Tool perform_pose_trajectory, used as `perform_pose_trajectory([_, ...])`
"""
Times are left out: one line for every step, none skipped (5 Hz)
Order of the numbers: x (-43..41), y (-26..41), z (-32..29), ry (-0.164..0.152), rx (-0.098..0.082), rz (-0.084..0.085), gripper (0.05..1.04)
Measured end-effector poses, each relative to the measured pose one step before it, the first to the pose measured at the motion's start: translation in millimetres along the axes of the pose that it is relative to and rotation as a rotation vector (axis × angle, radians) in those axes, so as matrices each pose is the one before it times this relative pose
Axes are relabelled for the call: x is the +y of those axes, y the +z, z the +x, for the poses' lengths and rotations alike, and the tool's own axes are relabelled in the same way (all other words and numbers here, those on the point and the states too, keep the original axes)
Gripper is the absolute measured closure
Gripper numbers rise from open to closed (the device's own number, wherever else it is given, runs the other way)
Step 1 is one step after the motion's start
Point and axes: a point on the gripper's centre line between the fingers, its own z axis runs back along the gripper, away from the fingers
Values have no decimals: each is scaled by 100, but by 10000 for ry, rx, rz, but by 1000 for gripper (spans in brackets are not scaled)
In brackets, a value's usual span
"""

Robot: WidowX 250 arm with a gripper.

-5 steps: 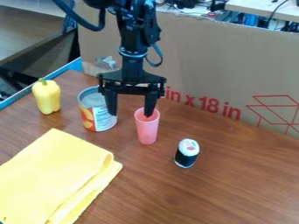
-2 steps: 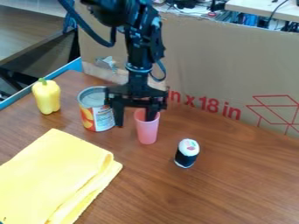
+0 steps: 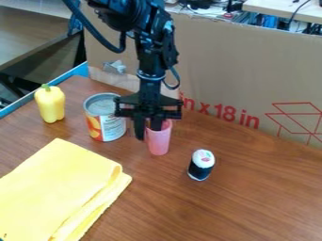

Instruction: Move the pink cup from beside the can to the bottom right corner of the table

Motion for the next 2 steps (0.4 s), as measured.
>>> perform_pose_trajectory([-549,2333,-178,-26,-617,-295,959])
perform_pose_trajectory([-3033,2873,-1302,-877,-166,-194,975])
